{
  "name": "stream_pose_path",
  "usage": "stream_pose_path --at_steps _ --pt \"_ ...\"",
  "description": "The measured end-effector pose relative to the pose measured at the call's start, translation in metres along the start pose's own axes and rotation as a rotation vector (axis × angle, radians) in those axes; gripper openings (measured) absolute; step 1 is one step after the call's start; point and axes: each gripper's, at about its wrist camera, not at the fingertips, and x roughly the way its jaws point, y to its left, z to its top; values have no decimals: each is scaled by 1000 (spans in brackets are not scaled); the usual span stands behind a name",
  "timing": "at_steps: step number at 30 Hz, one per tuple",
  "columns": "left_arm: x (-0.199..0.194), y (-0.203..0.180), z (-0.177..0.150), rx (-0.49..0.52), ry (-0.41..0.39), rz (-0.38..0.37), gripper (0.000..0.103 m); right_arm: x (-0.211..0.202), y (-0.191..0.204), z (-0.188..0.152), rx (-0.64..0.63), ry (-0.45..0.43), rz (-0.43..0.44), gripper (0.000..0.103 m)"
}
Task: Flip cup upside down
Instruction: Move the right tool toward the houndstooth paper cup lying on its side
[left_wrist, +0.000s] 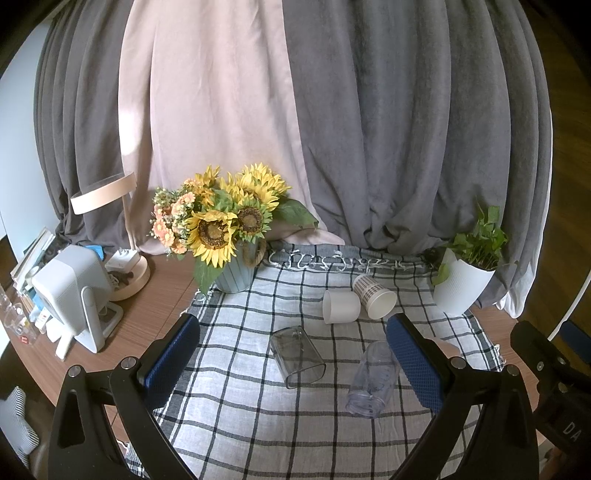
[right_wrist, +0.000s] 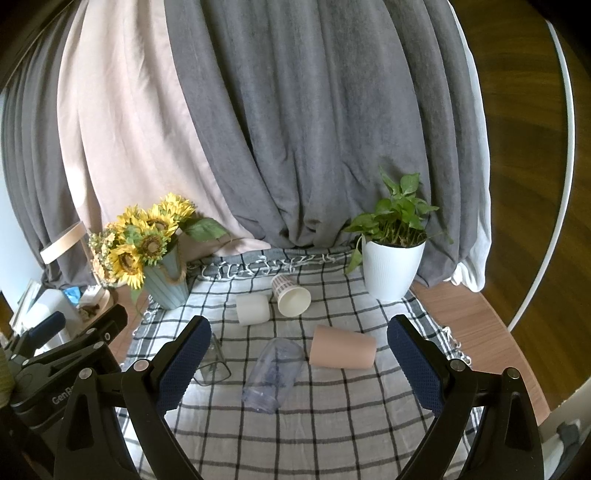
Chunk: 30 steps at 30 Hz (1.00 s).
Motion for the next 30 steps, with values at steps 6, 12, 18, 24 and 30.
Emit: stream_pose_path --at_steps 6,12,18,24,30 --pt "-1 0 -1 -9 4 -1 103 0 1 0 -1 1 2 97" --pt "3 1 2 -24 13 -3 103 3 1 0 -2 11 7 97" --pt "11 -9 8 16 -7 40 103 19 -2 5 -2 46 21 97" --pt "39 -13 27 -4 34 44 103 52 -7 21 13 120 87 97" --pt "85 -19 53 -25 51 116 103 106 -7 54 2 201 127 97"
